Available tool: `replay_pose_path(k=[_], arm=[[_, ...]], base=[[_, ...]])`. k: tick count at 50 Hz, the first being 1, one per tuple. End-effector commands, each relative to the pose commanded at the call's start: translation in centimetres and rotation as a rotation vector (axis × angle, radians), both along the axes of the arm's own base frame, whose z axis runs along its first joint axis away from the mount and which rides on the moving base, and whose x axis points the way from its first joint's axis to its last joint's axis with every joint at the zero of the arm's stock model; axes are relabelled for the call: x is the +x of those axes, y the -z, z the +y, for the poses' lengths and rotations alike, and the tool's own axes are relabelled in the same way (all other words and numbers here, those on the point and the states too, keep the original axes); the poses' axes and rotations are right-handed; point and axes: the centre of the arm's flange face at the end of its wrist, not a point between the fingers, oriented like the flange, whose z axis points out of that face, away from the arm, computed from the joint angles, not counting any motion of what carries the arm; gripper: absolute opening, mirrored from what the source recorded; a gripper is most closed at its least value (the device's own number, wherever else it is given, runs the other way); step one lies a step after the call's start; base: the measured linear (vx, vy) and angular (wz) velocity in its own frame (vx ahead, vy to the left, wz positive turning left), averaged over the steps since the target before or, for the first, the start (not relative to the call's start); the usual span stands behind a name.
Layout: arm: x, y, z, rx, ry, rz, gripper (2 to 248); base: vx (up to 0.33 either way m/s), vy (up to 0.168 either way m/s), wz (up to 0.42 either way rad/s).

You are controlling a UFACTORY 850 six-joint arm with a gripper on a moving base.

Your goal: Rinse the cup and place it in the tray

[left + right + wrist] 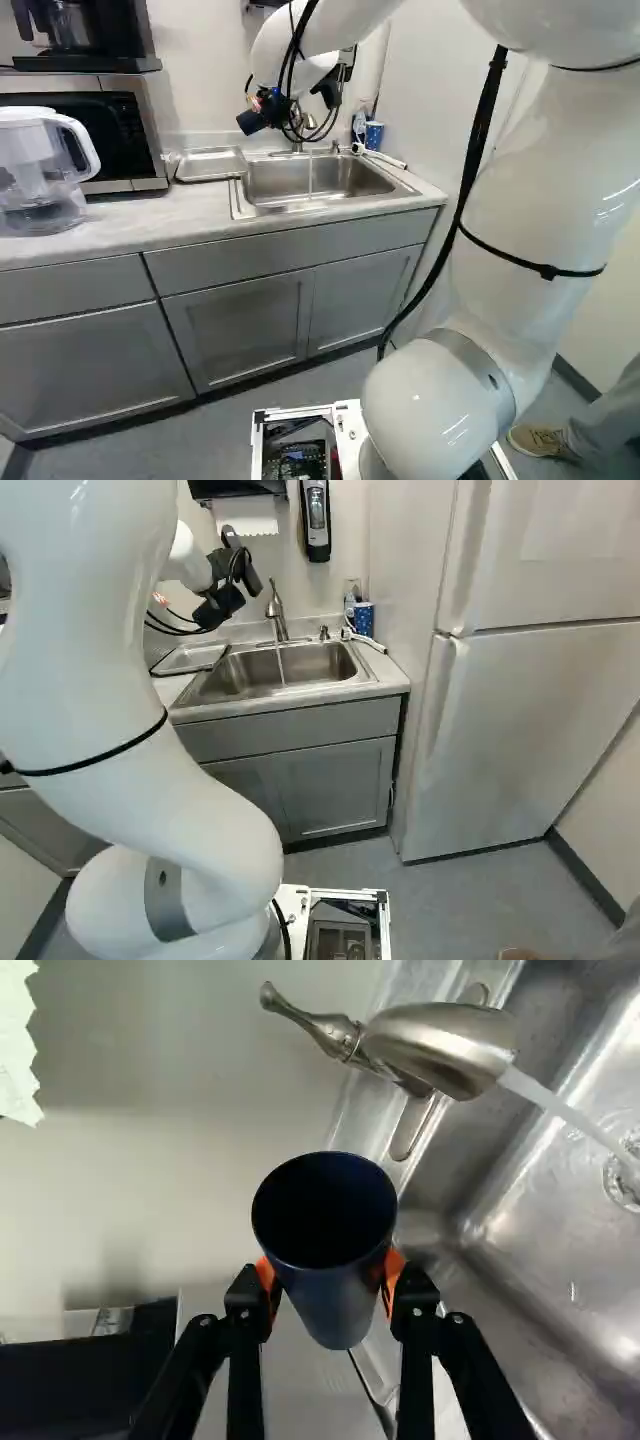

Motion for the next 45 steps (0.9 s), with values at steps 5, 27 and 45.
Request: replay_pose_path(k=[5,27,45], arm=[[0.0,0.0,0.0,-0.045,-0.023,-0.016,121],[0.0,0.0,0.0,-0.24,-0.123,-0.086,121],[0.0,0.0,0.0,-0.401,-0.205,-0.143,121]], base=[[0.0,0.0,0.0],[0.0,0.0,0.0],[0.0,0.0,0.0]])
